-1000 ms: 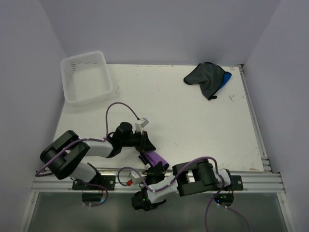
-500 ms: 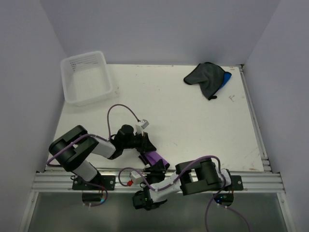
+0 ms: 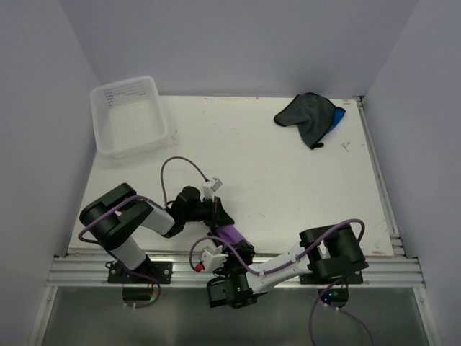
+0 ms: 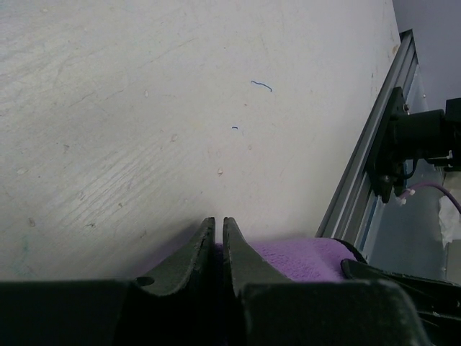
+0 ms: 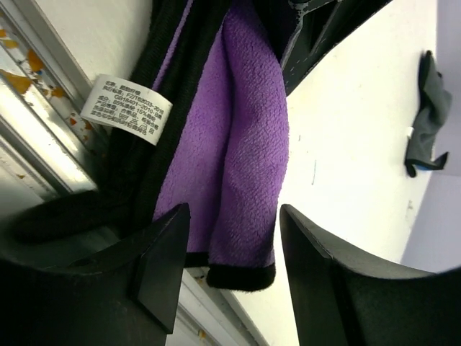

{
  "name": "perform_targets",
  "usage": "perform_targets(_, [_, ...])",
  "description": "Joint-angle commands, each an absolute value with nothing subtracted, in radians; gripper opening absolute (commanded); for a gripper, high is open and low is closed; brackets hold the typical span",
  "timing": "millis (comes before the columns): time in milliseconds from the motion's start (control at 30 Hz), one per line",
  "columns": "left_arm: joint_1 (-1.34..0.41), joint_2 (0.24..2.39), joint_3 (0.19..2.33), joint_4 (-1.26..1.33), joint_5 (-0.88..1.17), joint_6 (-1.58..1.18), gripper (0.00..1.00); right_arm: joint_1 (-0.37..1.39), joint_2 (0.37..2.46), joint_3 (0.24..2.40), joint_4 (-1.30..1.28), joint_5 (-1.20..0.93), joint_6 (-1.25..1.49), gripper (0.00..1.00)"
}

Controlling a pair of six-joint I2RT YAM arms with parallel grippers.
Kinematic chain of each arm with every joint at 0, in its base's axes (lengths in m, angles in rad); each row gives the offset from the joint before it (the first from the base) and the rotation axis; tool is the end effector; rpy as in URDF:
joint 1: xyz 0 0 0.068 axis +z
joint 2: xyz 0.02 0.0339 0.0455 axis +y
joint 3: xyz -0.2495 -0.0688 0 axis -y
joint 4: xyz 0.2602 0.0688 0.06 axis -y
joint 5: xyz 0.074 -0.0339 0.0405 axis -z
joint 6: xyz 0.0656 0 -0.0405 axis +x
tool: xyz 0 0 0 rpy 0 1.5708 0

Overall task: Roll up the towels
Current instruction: Roll the towel

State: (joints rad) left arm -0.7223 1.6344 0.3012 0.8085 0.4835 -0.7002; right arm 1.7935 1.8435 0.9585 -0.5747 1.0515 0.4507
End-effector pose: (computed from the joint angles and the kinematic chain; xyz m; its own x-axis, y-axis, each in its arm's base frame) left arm 0.1822 -0.2012 0.0576 -0.8591 -0.0034 -0.5118 0.4363 0.5180 -0.7358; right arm -0.0130 0.3151 0.0845 -0.0225 -0.8794 -0.4756 -0.5504 0.4081 -0.7284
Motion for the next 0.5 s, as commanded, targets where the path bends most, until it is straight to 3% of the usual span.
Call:
perform_targets(0, [-0.726, 1.68, 0.282, 0.718, 0.43, -0.696, 0.13, 1.806, 1.781, 0.946, -0.498, 0.994, 0.489, 0.58])
perform_targets(267, [-0.724, 1.704, 0.287, 0.735, 0.428, -0.706, 0.11, 1.818, 1.686, 0.942, -0.529, 0.986, 0.523, 0.58])
perform_targets(467, [-0.719, 1.704, 0.287, 0.739, 0.425, -0.71, 0.11, 1.816, 1.415, 0.821, -0.414, 0.888, 0.563, 0.58])
